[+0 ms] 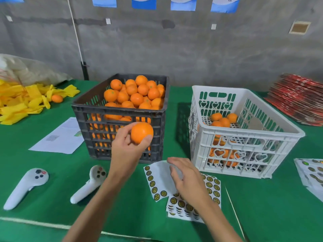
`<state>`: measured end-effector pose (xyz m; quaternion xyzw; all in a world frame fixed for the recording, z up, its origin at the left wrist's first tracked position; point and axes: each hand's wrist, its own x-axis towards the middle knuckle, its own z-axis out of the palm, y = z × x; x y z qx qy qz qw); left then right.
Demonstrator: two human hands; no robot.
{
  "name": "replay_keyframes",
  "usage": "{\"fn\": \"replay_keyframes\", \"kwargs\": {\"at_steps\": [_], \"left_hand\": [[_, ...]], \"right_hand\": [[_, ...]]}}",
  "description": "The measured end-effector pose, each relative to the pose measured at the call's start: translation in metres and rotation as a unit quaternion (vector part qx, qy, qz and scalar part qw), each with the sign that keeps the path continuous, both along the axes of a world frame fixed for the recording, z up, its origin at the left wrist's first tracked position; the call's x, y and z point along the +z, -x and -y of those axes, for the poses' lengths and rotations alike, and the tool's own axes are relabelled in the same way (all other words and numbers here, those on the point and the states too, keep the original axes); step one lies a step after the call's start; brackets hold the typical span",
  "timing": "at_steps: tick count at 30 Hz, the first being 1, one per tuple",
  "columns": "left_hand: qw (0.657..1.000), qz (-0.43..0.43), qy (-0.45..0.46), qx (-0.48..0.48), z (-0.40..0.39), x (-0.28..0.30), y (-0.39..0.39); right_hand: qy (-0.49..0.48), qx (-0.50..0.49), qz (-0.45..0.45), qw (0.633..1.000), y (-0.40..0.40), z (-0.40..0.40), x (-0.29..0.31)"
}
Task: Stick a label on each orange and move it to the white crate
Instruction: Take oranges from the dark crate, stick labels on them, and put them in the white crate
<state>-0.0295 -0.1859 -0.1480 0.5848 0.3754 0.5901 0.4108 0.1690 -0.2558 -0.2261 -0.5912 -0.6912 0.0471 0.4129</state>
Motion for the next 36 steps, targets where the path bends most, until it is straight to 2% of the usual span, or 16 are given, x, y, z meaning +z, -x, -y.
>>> {"fn": "replay_keyframes", "kwargs": {"at_steps": [3, 6, 10, 14, 18, 21, 26, 32, 34, 36], "left_hand": [[0.996, -0.019, 0.082, -0.043, 0.030, -0.041, 0.009], [0.982, -0.026, 0.184, -0.042, 0.046, -0.075, 0.003], [0.941, 0.036, 0.323, -0.095, 0.054, -0.109, -0.012], [0.916, 0.113, 0.374, -0.091, 0.058, -0.119, -0.015], [0.902, 0.181, 0.384, -0.076, 0.060, -0.113, -0.010], [0.898, 0.200, 0.384, -0.075, 0.065, -0.110, -0.007], [0.900, 0.209, 0.379, -0.047, 0.067, -0.109, -0.002], [0.875, 0.255, 0.411, -0.011, 0.063, -0.112, 0.004], [0.877, 0.236, 0.418, 0.022, 0.058, -0.116, 0.009], [0.872, 0.223, 0.435, 0.002, 0.056, -0.118, 0.016]], "right_hand": [[0.097, 0.016, 0.061, 0.993, 0.001, 0.012, -0.020], [0.164, 0.031, 0.109, 0.980, 0.004, 0.020, -0.036], [0.221, 0.037, 0.159, 0.962, 0.007, 0.022, -0.045], [0.184, 0.048, 0.218, 0.957, 0.009, 0.019, -0.044], [0.157, 0.077, 0.253, 0.951, 0.010, 0.011, -0.042], [0.116, 0.103, 0.267, 0.951, 0.008, 0.010, -0.043], [-0.005, 0.110, 0.295, 0.949, 0.011, 0.014, -0.047], [-0.093, 0.061, 0.272, 0.956, 0.019, 0.015, -0.052], [-0.120, 0.040, 0.243, 0.962, 0.020, 0.015, -0.051], [-0.140, 0.014, 0.215, 0.967, 0.022, 0.014, -0.049]]}}
